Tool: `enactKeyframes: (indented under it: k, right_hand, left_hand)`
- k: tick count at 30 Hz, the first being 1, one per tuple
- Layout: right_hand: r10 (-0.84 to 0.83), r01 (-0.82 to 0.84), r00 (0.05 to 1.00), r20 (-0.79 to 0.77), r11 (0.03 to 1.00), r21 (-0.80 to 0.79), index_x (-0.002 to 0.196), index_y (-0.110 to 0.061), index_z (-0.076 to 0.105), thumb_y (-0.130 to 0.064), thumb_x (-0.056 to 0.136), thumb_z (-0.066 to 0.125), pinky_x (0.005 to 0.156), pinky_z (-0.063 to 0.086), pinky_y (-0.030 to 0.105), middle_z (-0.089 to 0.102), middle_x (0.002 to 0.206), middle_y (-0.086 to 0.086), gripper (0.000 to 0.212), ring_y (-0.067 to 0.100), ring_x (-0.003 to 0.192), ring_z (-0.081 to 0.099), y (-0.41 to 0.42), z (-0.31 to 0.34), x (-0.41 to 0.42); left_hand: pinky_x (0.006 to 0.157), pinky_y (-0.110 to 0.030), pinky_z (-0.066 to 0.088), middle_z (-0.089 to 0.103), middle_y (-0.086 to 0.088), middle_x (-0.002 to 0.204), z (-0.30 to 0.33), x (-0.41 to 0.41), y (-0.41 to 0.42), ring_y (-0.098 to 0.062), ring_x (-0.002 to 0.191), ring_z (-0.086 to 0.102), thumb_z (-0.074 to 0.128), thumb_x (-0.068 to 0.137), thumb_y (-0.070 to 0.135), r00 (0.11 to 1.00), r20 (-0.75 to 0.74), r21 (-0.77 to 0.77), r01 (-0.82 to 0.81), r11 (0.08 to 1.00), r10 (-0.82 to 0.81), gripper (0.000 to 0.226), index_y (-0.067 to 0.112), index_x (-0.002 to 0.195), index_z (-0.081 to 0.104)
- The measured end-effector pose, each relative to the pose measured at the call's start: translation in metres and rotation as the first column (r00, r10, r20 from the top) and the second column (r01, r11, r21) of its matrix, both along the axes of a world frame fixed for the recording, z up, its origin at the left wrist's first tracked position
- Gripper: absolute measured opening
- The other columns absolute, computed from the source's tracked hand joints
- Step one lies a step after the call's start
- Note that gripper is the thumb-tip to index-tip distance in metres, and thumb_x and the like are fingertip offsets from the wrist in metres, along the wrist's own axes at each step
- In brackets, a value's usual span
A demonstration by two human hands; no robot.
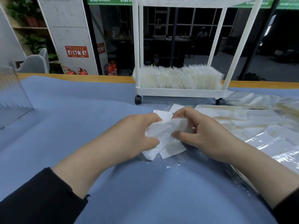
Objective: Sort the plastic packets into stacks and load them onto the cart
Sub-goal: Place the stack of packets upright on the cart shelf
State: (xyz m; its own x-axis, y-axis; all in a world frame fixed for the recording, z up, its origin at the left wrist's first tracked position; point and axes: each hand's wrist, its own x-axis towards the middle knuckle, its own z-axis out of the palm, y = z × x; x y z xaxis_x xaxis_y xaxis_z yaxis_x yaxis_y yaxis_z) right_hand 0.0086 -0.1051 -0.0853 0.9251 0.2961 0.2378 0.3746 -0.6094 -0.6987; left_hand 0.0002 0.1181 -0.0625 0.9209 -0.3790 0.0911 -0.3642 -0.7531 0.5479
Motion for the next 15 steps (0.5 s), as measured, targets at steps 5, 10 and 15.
enactKeyframes:
  k: [5, 10, 15]
  right_hand:
    - [-0.057, 0.077, 0.975, 0.214, 0.993, -0.088, 0.117, -0.052, 0.047, -0.064, 0.070, 0.067, 0.094, 0.045, 0.020, 0.052, 0.119, -0.028, 0.052, -0.005, 0.115, 0.051, -0.013, 0.022, -0.008]
    - [0.205, -0.296, 0.953, -0.221, 0.772, -0.562, 0.114, -0.056, 0.049, -0.060, 0.077, 0.074, 0.100, 0.040, 0.015, 0.031, 0.135, -0.046, 0.044, -0.013, 0.124, 0.041, -0.024, 0.028, -0.022]
    - [0.261, -0.287, 0.956, -0.130, 0.763, -0.579, 0.100, -0.051, 0.058, -0.051, 0.088, 0.067, 0.093, 0.033, 0.007, 0.031, 0.136, -0.050, 0.014, -0.023, 0.118, 0.039, -0.017, 0.026, -0.020]
  left_hand:
    - [0.052, -0.019, 0.039, 0.066, 0.006, 0.074, 0.011, 0.014, 0.019, -0.008, 0.062, 0.055, 0.069, 0.090, 0.016, 0.976, 0.121, -0.171, -0.158, 0.973, 0.180, 0.013, 0.027, 0.090, 0.065]
    - [0.044, -0.019, 0.032, 0.060, 0.002, 0.075, 0.012, 0.025, 0.033, -0.007, 0.050, 0.043, 0.070, 0.091, 0.017, 0.926, 0.158, -0.297, -0.285, 0.911, 0.342, 0.010, 0.025, 0.089, 0.063]
    - [0.046, -0.016, 0.033, 0.061, 0.003, 0.074, 0.007, 0.025, 0.030, -0.003, 0.054, 0.046, 0.068, 0.092, 0.017, 0.938, 0.167, -0.278, -0.252, 0.927, 0.305, 0.011, 0.026, 0.087, 0.063]
